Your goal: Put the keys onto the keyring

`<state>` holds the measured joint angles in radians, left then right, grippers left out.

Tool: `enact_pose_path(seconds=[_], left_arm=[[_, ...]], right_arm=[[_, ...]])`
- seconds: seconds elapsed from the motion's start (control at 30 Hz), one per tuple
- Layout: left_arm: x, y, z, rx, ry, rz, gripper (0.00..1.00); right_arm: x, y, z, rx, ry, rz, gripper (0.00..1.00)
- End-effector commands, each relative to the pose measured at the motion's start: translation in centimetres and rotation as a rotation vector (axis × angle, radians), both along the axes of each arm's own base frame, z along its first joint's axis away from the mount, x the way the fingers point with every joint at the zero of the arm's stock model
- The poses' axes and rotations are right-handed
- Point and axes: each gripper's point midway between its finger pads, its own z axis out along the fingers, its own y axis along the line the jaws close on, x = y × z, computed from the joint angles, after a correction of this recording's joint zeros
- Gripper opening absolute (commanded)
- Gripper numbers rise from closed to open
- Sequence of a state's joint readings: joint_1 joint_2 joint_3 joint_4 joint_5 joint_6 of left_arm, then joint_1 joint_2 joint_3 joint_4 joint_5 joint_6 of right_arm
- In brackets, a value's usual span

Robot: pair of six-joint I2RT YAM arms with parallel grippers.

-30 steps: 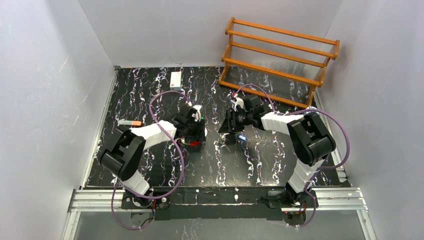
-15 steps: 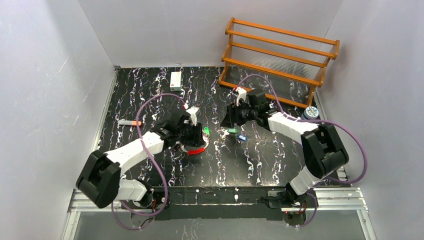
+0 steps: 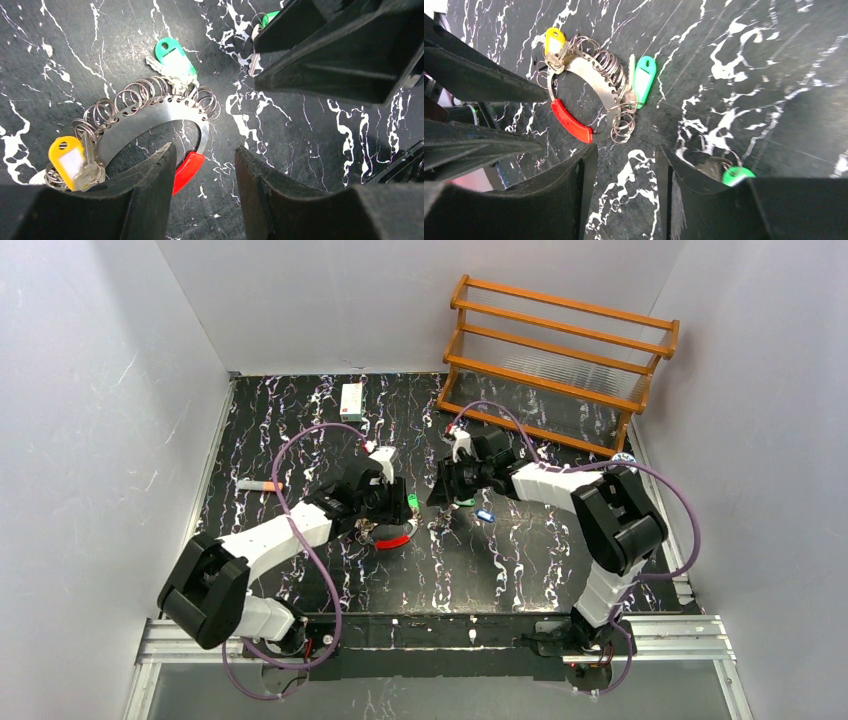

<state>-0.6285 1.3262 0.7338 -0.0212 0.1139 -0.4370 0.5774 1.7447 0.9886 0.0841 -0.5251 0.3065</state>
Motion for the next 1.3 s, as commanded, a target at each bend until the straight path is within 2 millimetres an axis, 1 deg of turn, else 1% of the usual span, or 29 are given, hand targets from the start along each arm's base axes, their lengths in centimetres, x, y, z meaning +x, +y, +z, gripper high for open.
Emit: enact_pose_path(seconds=[0.0,0.13,0.27,0.4,0.5,0.57,0.63,0.77,0.9,1.03,1.1,1.17,1.27], left_arm=[[0.8,-0.6,0.2,-0.022,-0.015,0.017,0.44],[0.8,-0.3,0.0,-0.007,-0.017,0.025,0.44],[1.1,0.5,0.4,0.011,-0.048,0.050,0.44],[1.3,1.1,1.5,0.012,-0.094,0.074,0.45],[1.7,1.8,2.4,0.015,-0.138,0.103,0.45],[1.7,2.0,2.9,0.011,-0.160,0.110,0.46],[1.7,2.3,3.1,0.013,-0.176,0.118,0.46],[1.5,2.7,3.3,0.011,-0.197,0.122,0.48],[1.2,3.1,3.1,0.016,-0.203,0.127,0.48],[1.0,3.2,3.1,0.008,-0.219,0.119,0.50],[0.8,3.0,3.0,0.000,-0.227,0.096,0.51],[0.7,2.6,2.9,-0.004,-0.241,0.057,0.52],[0.6,2.0,2.9,-0.009,-0.270,-0.001,0.52]], right_arm=[[-0.9,2.8,0.9,0.049,0.062,0.047,0.53],[-2.3,4.0,-0.8,0.010,0.134,0.059,0.52],[-3.7,4.9,-2.2,-0.020,0.185,0.070,0.52],[-3.8,5.8,-2.9,-0.043,0.194,0.072,0.52],[-3.0,6.4,-2.7,-0.045,0.177,0.072,0.52],[-2.2,7.0,-2.2,-0.036,0.152,0.075,0.52],[-1.9,7.3,-1.8,-0.040,0.149,0.081,0.52],[-1.3,8.2,-0.3,0.003,0.118,0.101,0.52],[-1.0,7.9,-0.3,0.000,0.112,0.094,0.52],[-0.6,6.7,-0.5,0.012,0.121,0.071,0.52],[-0.6,5.8,-0.7,0.011,0.134,0.054,0.52],[-1.0,5.1,-1.0,0.005,0.148,0.048,0.52],[-2.1,4.8,-1.6,0.004,0.194,0.066,0.52]])
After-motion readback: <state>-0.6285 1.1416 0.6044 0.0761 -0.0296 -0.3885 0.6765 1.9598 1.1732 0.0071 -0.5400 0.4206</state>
